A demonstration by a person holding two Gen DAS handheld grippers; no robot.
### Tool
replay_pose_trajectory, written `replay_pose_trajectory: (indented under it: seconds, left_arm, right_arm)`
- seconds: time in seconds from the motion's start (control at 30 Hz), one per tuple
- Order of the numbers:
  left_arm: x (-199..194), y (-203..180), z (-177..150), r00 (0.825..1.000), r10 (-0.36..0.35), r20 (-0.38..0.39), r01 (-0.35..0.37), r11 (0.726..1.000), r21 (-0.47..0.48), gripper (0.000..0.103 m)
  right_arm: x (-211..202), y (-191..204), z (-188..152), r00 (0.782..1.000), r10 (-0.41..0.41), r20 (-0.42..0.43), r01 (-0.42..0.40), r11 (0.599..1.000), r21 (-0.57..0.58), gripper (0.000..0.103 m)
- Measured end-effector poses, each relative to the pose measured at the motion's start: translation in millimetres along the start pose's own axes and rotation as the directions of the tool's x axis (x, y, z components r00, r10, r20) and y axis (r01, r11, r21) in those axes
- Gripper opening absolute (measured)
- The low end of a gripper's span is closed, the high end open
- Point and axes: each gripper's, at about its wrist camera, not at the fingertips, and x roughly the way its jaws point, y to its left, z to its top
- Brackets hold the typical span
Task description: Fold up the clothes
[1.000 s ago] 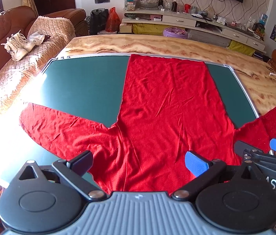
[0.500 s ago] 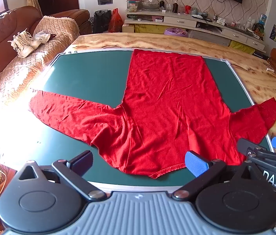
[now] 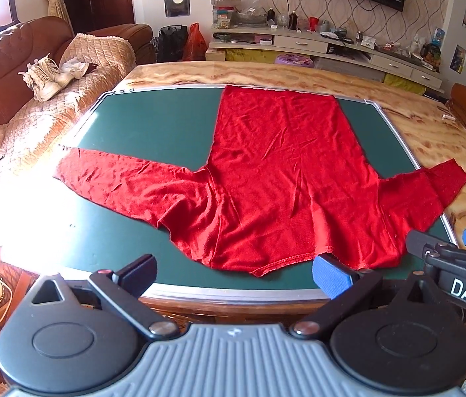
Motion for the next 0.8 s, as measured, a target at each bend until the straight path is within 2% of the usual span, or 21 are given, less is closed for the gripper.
replay_pose_trajectory:
  seconds: [0.57, 0.8]
  left_arm:
    - [-45, -11, -16, 0.999, -0.021, 0.027, 0.022, 0.999, -0.032, 0.103]
    - [-61, -16, -24, 0.999, -0.009, 0.042, 0.010, 1.000, -0.021, 0.103]
  right_arm:
    - [-33, 0, -14, 1.000, -0.015, 0.013, 0.015, 0.998, -0.057, 0.083]
    - [-43, -2, -17, 1.000, -0.009, 0.014, 0.009, 0.999, -0.054, 0.083]
